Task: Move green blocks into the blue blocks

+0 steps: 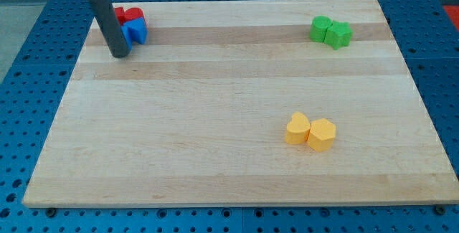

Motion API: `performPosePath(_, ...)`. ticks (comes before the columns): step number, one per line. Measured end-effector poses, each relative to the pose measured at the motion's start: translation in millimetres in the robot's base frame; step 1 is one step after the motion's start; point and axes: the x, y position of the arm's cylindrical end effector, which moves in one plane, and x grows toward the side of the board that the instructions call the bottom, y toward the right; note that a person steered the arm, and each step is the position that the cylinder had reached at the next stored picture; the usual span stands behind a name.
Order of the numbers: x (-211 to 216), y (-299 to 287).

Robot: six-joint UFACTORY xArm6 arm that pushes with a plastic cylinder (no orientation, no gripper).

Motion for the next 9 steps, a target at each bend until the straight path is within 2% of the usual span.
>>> performPosePath(1, 6, 38)
performPosePath(2, 6, 143)
performPosePath(3, 23, 225)
performPosePath(4, 50, 279)
performPosePath(5, 63, 299)
performPosePath(6, 84, 360)
performPosePath(7, 85, 441)
performPosePath(8, 70, 476)
performPosePath(9, 36, 475)
